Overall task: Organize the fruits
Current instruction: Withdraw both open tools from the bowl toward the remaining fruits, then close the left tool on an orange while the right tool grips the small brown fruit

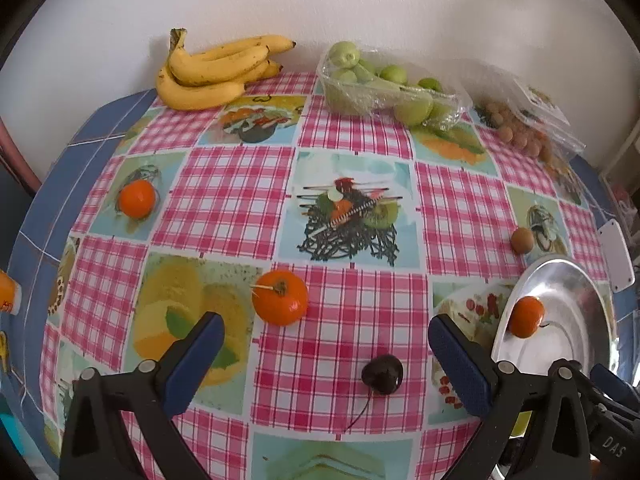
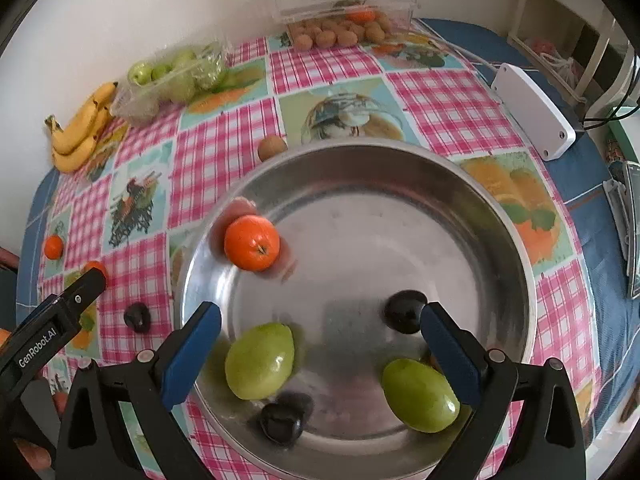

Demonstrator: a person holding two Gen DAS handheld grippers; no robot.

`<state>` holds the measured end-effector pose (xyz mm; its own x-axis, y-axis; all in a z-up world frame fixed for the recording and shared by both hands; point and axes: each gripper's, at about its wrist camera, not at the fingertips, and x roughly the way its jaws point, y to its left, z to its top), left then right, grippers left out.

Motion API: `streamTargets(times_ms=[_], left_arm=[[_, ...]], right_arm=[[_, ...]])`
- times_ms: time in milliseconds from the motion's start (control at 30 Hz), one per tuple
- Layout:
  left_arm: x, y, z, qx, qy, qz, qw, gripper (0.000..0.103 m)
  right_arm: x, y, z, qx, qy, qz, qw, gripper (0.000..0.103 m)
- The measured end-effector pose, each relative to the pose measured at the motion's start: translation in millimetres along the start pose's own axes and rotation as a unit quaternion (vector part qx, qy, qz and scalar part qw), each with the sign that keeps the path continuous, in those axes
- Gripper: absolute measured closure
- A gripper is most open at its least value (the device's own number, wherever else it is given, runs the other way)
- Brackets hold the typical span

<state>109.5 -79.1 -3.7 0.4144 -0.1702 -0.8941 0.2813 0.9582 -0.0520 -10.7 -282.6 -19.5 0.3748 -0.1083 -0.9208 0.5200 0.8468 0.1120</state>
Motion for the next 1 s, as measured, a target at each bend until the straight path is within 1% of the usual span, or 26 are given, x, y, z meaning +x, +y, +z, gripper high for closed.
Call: streamTargets(times_ms=[133, 267, 400, 533, 600, 700, 767, 900, 1000], left_arm=[[0.5, 3.5, 3.1, -0.002, -0.005, -0.017, 0.9998, 0.0], [-0.4, 3.9, 6.2, 0.003, -0.012, -0.02, 0.9997, 0.0], [-1.7, 6.5, 8.5, 0.003, -0.032, 0.002, 0.9995, 0.0], [-3.4, 12.9, 8.1, -0.004, -0.055, 0.028, 0.9981, 0.0], [-3.7, 16.9, 9.1, -0.01, -0.058, 0.031, 0.9978, 0.0], [-0.5, 25.5, 10.9, -0.032, -0.046, 0.024, 0.9981, 0.0], [1.8, 28.8, 11.4, -0.039, -0.041, 0.016, 0.9983, 0.0], [7.2, 33.9, 13.8, -0.048, -0.023, 0.019, 0.9984, 0.0], [9.1, 38.6, 16.1, -0.054, -0.015, 0.009, 0.9984, 0.0]], right_arm=[[1.3, 0.0, 0.1, 0.01, -0.003, 0.004, 1.0, 0.003], [3.4, 1.5, -0.3, 0.01, -0.003, 0.003, 1.0, 0.003], [4.6, 3.2, -0.3, 0.013, -0.005, 0.019, 1.0, 0.003], [6.9, 11.5, 0.5, -0.001, -0.007, 0.017, 1.0, 0.003], [7.0, 14.3, 0.8, -0.004, -0.01, 0.02, 1.0, 0.003], [6.9, 18.3, 2.2, -0.008, -0.013, 0.023, 1.0, 0.003], [6.8, 20.0, 4.4, -0.012, -0.014, 0.026, 0.999, 0.003], [8.4, 23.7, 9.3, -0.02, -0.012, 0.033, 0.999, 0.003], [9.2, 24.5, 15.7, -0.018, -0.01, 0.038, 0.999, 0.003]])
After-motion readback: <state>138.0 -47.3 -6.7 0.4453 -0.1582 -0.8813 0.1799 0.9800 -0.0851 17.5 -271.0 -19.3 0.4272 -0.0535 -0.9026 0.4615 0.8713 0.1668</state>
